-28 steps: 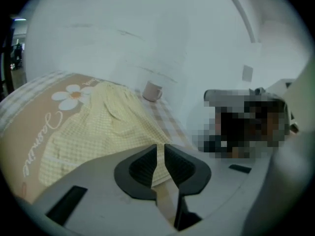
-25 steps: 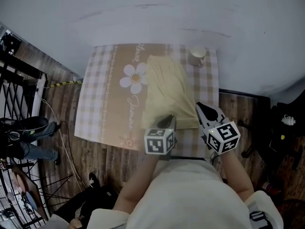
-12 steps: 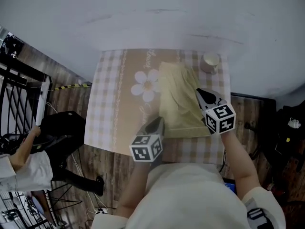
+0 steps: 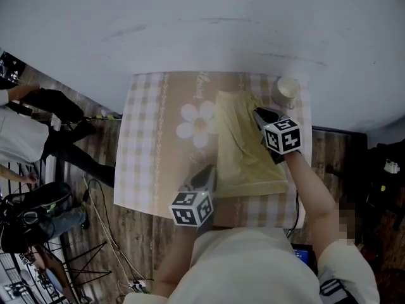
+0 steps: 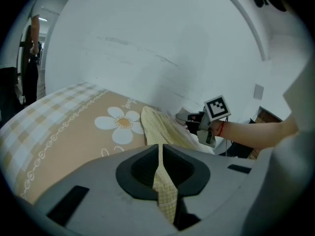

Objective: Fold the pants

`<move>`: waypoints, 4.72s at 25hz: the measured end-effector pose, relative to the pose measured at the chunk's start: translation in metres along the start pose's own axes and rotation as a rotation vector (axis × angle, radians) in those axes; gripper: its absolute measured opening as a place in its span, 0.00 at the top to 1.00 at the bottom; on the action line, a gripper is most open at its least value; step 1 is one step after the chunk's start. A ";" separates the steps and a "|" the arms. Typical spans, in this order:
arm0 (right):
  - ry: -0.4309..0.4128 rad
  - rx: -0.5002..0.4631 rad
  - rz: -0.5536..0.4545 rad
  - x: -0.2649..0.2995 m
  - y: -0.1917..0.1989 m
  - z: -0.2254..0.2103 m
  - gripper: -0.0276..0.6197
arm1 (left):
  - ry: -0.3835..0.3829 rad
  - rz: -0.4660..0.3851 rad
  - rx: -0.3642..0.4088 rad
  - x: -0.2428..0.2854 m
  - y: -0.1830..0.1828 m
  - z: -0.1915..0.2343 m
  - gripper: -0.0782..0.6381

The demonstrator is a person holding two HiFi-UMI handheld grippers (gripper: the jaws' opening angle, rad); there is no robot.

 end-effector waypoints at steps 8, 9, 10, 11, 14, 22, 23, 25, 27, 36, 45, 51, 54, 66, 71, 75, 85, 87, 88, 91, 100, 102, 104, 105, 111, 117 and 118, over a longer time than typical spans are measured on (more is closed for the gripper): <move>0.010 0.069 0.136 0.037 0.018 -0.019 0.81 | 0.014 0.038 0.003 0.008 -0.002 0.012 0.85; 0.011 0.072 0.144 0.039 0.019 -0.020 0.81 | 0.015 0.042 0.003 0.010 -0.002 0.014 0.85; 0.013 0.072 0.150 0.041 0.019 -0.020 0.82 | 0.017 0.046 0.002 0.011 -0.002 0.016 0.85; 0.017 0.065 0.156 0.042 0.019 -0.020 0.85 | 0.018 0.050 0.001 0.012 -0.003 0.017 0.85; 0.017 0.013 0.166 0.042 0.016 -0.020 0.93 | 0.025 0.060 0.002 0.018 -0.004 0.019 0.85; 0.049 -0.140 0.190 0.028 -0.002 -0.036 0.94 | 0.058 0.079 0.015 0.030 -0.006 0.012 0.85; 0.061 -0.151 0.197 0.027 -0.004 -0.039 0.94 | 0.061 0.079 0.017 0.031 -0.006 0.011 0.85; 0.088 -0.157 0.212 0.027 -0.005 -0.046 0.94 | 0.066 0.078 0.024 0.033 -0.008 0.009 0.85; 0.116 -0.153 0.232 0.029 -0.005 -0.051 0.94 | 0.069 0.072 0.033 0.036 -0.012 0.008 0.85; 0.123 -0.072 0.213 0.031 -0.005 -0.050 0.93 | 0.046 0.044 0.114 0.082 -0.061 0.019 0.85; 0.068 0.038 0.102 0.030 -0.027 -0.051 0.85 | -0.001 0.044 0.112 0.143 -0.102 0.025 0.85; 0.044 0.032 0.165 0.057 -0.027 -0.055 0.79 | -0.053 0.058 0.097 0.181 -0.120 0.035 0.75; 0.059 0.038 0.203 0.068 -0.023 -0.058 0.79 | -0.044 0.064 0.065 0.196 -0.127 0.040 0.73; 0.025 0.059 0.263 0.079 -0.015 -0.064 0.77 | -0.044 0.194 0.118 0.230 -0.121 0.035 0.75; 0.019 0.009 0.237 0.075 -0.017 -0.059 0.87 | -0.020 0.153 0.121 0.223 -0.124 0.030 0.85; 0.019 -0.020 0.189 0.062 -0.023 -0.054 0.87 | -0.013 0.116 0.141 0.211 -0.129 0.025 0.86; -0.033 -0.059 0.065 0.009 -0.037 -0.037 0.88 | 0.064 0.035 0.168 0.175 -0.135 0.008 0.87; -0.041 -0.089 0.048 -0.003 -0.039 -0.032 0.88 | 0.085 0.016 0.165 0.166 -0.136 0.003 0.87; -0.043 -0.104 0.039 -0.009 -0.040 -0.030 0.88 | 0.095 0.007 0.166 0.161 -0.136 0.000 0.87; -0.047 -0.141 0.008 -0.026 -0.041 -0.022 0.88 | 0.125 -0.022 0.170 0.147 -0.134 -0.008 0.87; -0.096 -0.187 -0.103 -0.076 -0.037 0.004 0.88 | 0.188 -0.111 0.194 0.091 -0.120 -0.029 0.87; -0.117 -0.203 -0.117 -0.086 -0.033 0.010 0.88 | 0.193 -0.121 0.210 0.078 -0.113 -0.032 0.87; -0.140 -0.225 -0.118 -0.092 -0.030 0.013 0.87 | 0.188 -0.123 0.245 0.070 -0.106 -0.036 0.87; -0.151 -0.236 -0.117 -0.095 -0.028 0.015 0.87 | 0.181 -0.123 0.264 0.066 -0.102 -0.037 0.87; -0.202 -0.276 -0.102 -0.121 0.004 0.039 0.87 | 0.157 -0.121 0.355 0.031 -0.053 -0.048 0.87; -0.222 -0.264 -0.076 -0.133 0.038 0.050 0.87 | 0.142 -0.094 0.356 0.016 -0.011 -0.054 0.87; -0.222 -0.268 -0.068 -0.134 0.043 0.052 0.87 | 0.136 -0.085 0.354 0.015 -0.004 -0.055 0.87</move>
Point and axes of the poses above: the fingertips, and each gripper's own axes: x forward along the fingers, z to its left, y out of its underside, the point moved 10 cm from there along -x, backward along the fingers, and after that the axes turned 6 degrees about -y, right-handed, at the moved point
